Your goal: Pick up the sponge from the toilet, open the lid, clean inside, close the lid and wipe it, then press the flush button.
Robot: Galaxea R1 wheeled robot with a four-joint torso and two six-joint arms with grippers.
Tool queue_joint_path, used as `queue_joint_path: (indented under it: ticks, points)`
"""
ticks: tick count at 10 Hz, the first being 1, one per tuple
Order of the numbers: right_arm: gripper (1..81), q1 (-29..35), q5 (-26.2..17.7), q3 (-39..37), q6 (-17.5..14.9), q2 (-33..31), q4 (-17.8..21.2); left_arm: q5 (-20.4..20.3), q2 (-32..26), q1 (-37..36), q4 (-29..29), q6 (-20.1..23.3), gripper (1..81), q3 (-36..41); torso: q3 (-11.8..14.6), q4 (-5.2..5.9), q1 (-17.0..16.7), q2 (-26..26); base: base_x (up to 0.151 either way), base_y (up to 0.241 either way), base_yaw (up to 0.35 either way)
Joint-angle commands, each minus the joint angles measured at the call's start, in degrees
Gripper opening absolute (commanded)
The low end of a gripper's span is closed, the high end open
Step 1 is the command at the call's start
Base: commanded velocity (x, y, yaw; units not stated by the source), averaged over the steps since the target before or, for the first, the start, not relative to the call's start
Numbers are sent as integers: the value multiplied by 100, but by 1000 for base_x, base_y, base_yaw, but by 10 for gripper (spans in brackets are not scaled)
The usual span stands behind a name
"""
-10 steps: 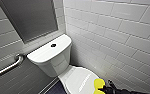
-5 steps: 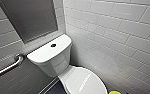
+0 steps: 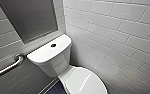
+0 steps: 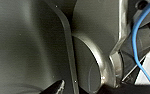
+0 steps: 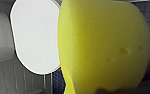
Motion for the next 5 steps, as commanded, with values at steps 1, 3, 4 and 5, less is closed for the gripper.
queue_joint_path:
  ticks: [1,3,4,5]
  points:
    - [10,1922,-533,890,-51,49,-202,449,70,-79,36,0,811,24,0,0,0,0,0,0,0]
    - [10,2468,-823,144,10,971,-159,466,141,-124,36,-9,811,24,0,0,0,0,0,0,0]
    - [10,2793,-1061,-330,19,1472,-149,466,132,-132,1,-9,811,15,0,0,0,0,0,0,0]
    - [10,3014,-1167,-753,19,1929,-141,466,149,-132,-35,-18,811,-72,0,0,0,0,0,0,0]
